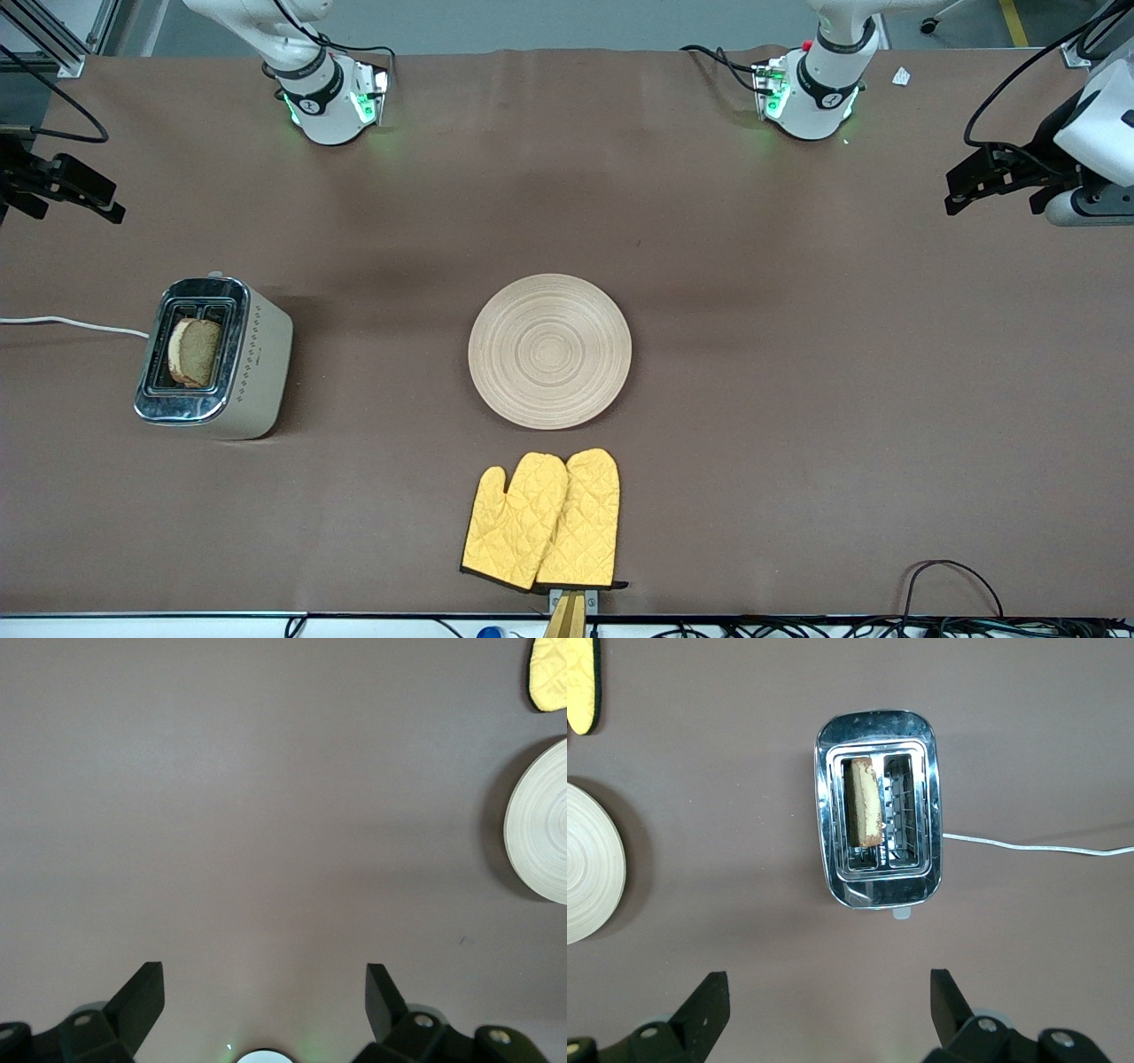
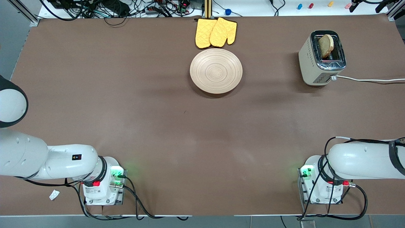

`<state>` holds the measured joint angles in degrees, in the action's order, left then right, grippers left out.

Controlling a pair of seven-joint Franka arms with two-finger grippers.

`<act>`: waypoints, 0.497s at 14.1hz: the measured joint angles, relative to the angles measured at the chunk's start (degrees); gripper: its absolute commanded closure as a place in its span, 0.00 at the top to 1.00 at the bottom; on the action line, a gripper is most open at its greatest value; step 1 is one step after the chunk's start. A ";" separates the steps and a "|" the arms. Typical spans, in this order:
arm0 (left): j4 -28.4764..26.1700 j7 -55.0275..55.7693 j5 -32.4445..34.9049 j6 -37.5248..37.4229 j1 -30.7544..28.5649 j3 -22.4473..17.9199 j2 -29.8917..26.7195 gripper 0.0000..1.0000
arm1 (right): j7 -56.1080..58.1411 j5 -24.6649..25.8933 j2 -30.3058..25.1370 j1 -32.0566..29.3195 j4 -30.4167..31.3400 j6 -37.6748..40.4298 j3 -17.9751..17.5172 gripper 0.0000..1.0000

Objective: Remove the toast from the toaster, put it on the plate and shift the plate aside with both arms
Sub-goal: 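Move the right gripper toward the toaster while the left gripper lowers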

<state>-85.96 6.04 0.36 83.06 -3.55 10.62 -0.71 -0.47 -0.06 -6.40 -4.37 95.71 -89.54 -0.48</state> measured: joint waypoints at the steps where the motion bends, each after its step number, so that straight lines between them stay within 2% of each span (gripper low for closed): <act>1: 0.00 0.00 0.00 0.00 0.00 0.00 0.00 1.00 | 0.01 0.00 0.00 0.03 0.00 -0.01 -0.11 1.00; 7: 1.48 -0.35 0.07 0.07 -0.19 -0.45 0.24 1.00 | 0.07 0.00 0.00 0.88 -0.01 -0.23 -0.51 1.00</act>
<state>-84.48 5.69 0.43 83.13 -3.74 10.18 -0.47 -0.39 -0.06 -6.41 -3.50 95.70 -89.77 -0.99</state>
